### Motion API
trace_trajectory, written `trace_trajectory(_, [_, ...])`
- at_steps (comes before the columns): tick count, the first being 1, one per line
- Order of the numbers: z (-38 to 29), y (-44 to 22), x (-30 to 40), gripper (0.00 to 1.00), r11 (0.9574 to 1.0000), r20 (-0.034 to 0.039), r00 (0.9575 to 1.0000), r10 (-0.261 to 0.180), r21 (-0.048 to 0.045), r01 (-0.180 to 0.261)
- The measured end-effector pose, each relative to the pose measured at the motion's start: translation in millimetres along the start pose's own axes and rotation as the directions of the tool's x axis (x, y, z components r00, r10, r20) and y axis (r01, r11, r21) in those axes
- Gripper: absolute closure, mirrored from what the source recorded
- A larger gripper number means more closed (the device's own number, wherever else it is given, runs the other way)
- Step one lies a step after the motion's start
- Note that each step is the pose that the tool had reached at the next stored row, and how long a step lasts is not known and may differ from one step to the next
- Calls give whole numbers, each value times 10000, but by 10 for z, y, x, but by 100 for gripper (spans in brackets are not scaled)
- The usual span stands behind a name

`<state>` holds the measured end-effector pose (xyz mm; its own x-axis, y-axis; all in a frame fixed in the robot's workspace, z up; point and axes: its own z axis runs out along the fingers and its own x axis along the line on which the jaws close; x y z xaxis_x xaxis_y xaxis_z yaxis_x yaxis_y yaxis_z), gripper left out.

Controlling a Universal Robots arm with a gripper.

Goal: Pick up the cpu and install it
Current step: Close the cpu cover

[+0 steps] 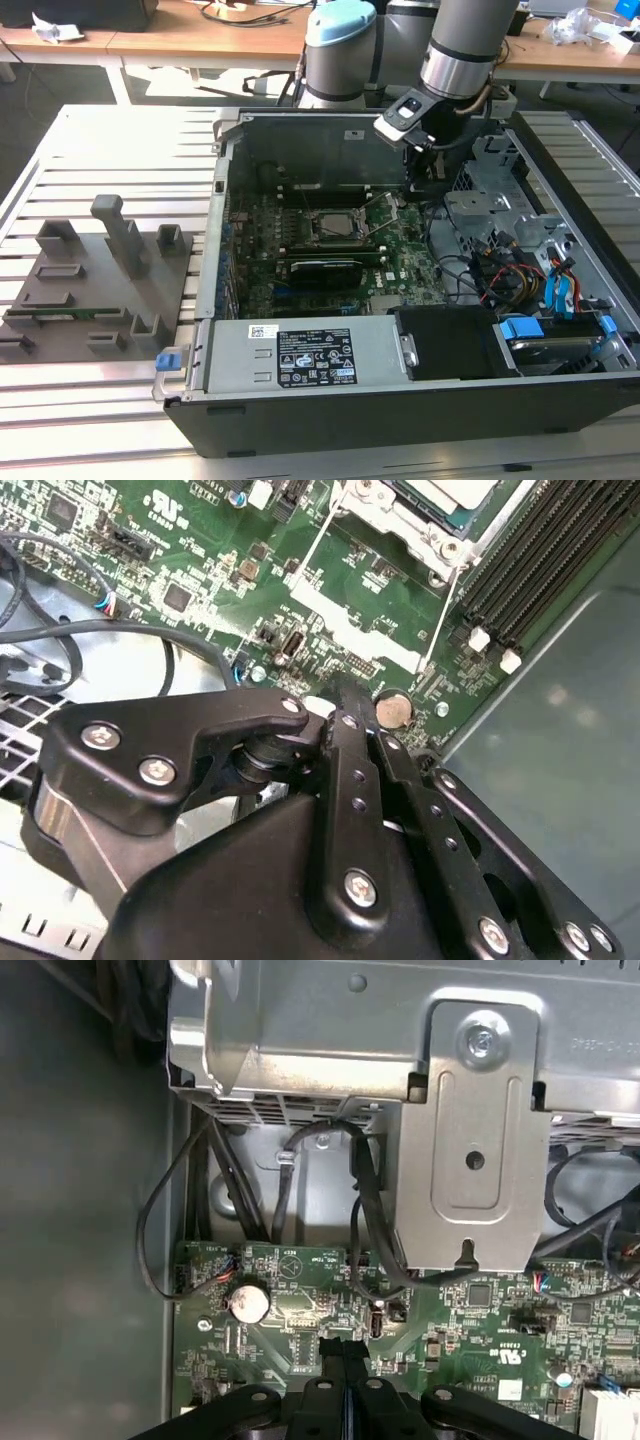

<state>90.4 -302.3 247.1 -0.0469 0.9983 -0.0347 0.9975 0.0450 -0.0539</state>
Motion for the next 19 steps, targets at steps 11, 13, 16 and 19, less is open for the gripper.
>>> trace_trajectory(11, [79,-169,11,89,10000,1,10000,-1,0,1])
trace_trajectory(13, [83,-235,14,89,10000,0,10000,-1,0,1])
trace_trajectory(16, [88,-320,18,89,10000,0,10000,-1,0,1])
trace_trajectory(19, [94,-412,22,89,10000,0,10000,-1,0,1])
